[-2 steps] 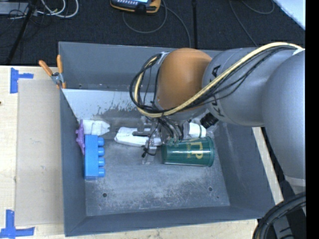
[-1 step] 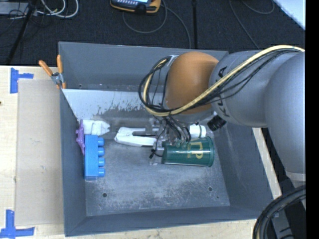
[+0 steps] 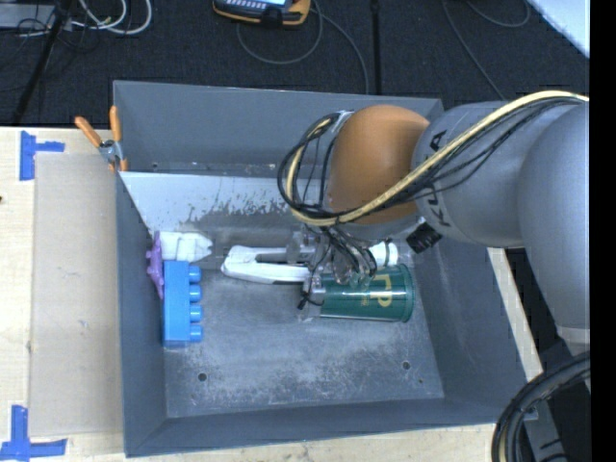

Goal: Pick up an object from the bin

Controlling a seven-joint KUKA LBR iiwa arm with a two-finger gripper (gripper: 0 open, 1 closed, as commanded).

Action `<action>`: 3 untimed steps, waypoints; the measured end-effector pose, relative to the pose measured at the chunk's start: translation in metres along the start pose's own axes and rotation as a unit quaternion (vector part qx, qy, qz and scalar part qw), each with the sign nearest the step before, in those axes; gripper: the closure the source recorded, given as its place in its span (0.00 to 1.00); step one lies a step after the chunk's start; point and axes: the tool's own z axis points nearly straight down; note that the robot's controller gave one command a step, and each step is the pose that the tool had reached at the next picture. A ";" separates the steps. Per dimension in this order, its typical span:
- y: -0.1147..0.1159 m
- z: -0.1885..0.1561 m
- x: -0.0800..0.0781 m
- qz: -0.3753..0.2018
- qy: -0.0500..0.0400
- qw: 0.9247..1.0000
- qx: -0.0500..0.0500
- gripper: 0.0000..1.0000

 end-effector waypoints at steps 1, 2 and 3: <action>-0.009 0.027 -0.006 -0.008 -0.002 1.000 -0.001 0.00; -0.026 0.047 -0.003 -0.009 0.000 1.000 -0.001 0.00; -0.036 0.048 -0.007 -0.085 -0.004 0.996 -0.001 0.00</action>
Offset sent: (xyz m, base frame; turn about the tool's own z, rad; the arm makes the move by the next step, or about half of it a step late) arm -0.0011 -0.0478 -0.0538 -0.1726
